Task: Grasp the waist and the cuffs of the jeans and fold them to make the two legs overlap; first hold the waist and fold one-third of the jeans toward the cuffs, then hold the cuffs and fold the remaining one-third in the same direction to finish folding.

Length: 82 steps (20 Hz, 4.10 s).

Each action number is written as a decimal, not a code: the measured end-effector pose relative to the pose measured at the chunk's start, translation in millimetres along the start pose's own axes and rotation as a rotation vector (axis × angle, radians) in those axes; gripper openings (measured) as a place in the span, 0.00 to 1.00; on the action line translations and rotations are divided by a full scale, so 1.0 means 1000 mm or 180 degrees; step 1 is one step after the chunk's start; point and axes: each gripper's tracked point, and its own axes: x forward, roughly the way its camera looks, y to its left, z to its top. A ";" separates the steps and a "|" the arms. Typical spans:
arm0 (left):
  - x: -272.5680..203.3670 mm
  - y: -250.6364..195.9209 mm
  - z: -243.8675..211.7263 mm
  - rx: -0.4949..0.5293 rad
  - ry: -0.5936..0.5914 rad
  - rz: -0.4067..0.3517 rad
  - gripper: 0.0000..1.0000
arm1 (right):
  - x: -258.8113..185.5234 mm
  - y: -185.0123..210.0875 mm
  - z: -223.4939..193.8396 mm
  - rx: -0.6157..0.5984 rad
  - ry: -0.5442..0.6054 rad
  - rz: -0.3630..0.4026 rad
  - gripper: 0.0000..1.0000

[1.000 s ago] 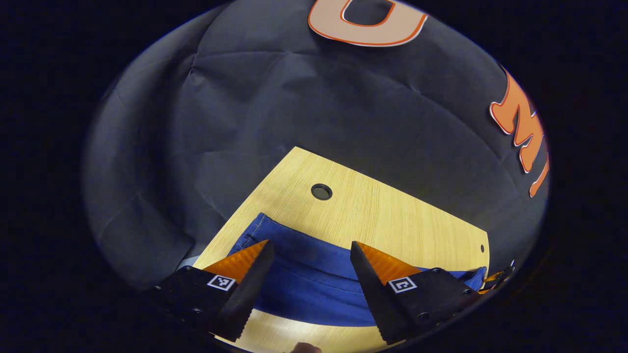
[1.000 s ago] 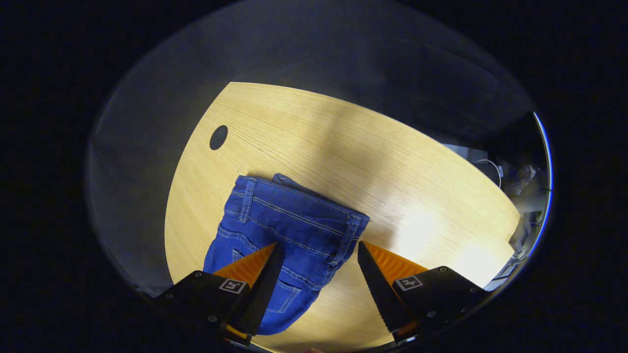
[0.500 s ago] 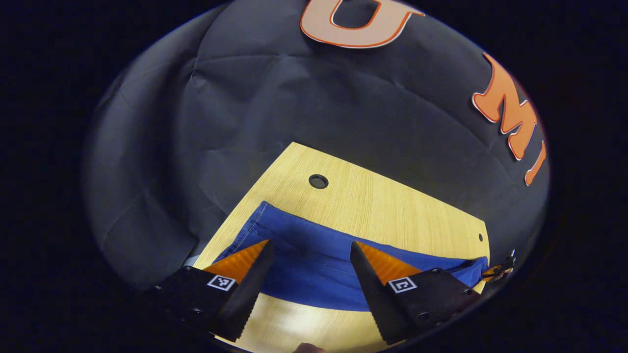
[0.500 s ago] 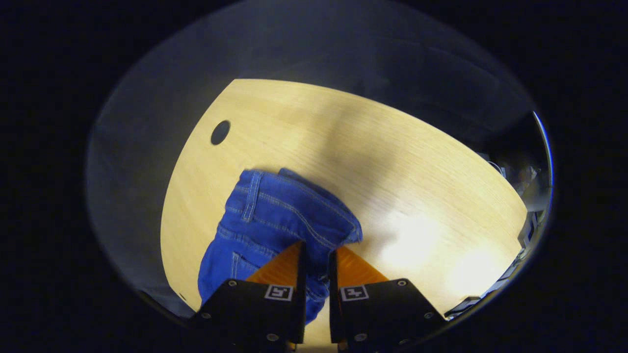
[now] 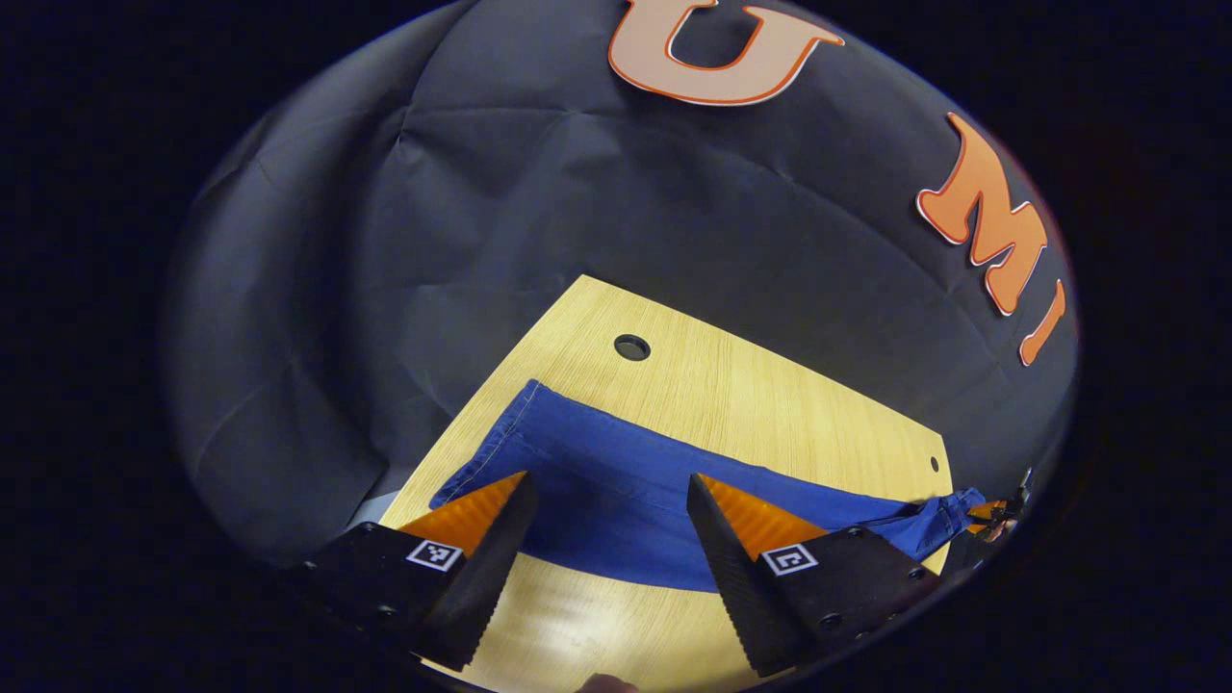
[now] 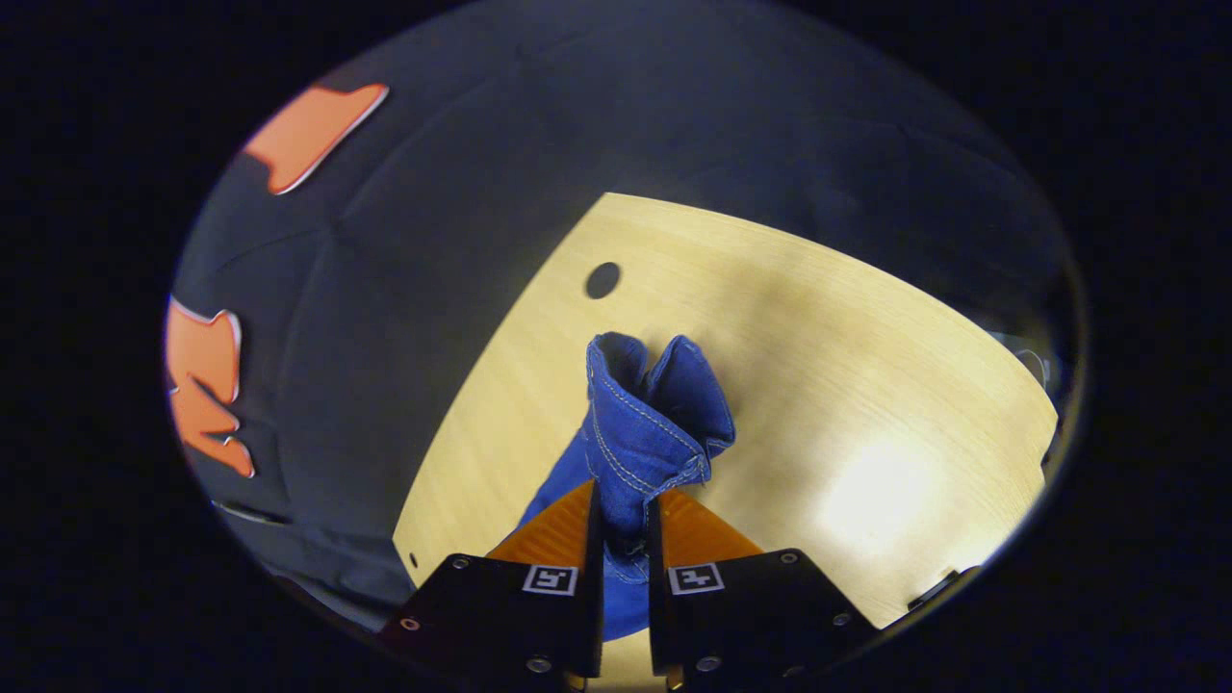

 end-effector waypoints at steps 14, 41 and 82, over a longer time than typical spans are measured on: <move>0.009 0.055 -0.032 -0.0243 0.0237 0.0133 0.97 | -0.042 0.165 -0.115 -0.0919 0.0259 0.0919 0.20; 0.088 0.095 -0.074 -0.1608 0.0745 -0.0345 0.95 | -0.039 0.218 -0.230 -0.1444 0.0331 0.0709 0.84; -0.100 -0.185 0.055 0.0064 -0.1008 -0.1354 0.02 | -0.101 0.129 -0.139 -0.1518 -0.0163 0.0835 0.98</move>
